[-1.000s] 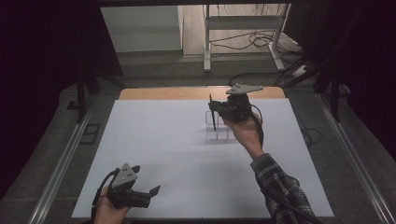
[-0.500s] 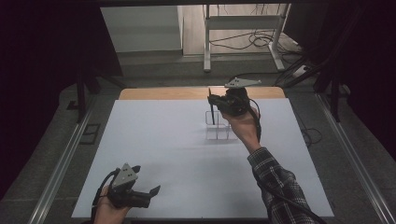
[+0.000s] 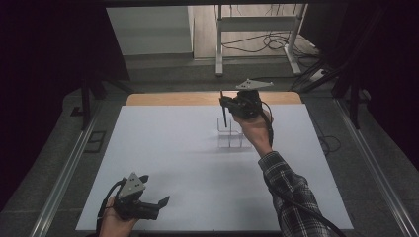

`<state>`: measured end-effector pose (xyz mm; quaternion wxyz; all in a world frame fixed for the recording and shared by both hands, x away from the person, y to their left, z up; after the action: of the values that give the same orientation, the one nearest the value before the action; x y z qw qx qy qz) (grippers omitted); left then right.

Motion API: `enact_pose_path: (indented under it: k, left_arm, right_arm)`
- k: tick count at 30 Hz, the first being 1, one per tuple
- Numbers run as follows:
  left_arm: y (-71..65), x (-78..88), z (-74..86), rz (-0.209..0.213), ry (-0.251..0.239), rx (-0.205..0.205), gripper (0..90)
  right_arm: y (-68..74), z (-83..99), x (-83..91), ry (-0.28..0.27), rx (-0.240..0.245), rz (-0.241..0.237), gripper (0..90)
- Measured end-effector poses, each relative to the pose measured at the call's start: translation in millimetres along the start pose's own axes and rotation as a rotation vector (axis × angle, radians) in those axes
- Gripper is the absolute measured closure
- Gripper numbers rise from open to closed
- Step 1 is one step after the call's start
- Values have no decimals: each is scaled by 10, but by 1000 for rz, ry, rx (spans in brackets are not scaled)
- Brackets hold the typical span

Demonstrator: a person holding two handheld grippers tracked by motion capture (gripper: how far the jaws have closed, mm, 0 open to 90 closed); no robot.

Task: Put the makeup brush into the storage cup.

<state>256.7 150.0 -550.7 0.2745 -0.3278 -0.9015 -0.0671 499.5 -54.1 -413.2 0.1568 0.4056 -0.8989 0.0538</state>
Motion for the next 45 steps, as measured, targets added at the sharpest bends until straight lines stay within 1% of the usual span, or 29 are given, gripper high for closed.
enact_pose_path:
  k: [8,15,18,24,30,45]
  left_arm:
    - [2,2,-1,1,-2,2,20]
    - [1,0,1,2,0,1,20]
    - [2,1,2,2,1,0,20]
    - [1,-1,4,3,3,1,20]
    - [-1,-2,4,4,3,-1,21]
    - [-7,-5,10,7,9,-4,21]
  right_arm:
    - [-22,98,-86,15,6,9,837]
    - [-37,158,-127,18,14,14,837]
    - [-39,220,-155,31,24,17,836]
    - [-32,295,-197,40,28,20,836]
    - [-29,335,-218,43,31,20,836]
    - [-42,520,-262,63,26,26,836]
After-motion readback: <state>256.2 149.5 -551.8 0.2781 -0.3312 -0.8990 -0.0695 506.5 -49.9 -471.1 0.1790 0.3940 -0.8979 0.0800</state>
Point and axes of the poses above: each handheld gripper's, and its own axes: x roughly backward along the jaws, z roughly out of its underside, y roughly to its left, the point moved 10 cm from there along -x, roughly forward along the jaws, and after that the axes turned 6 degrees about -y, right-handed, at the moved point
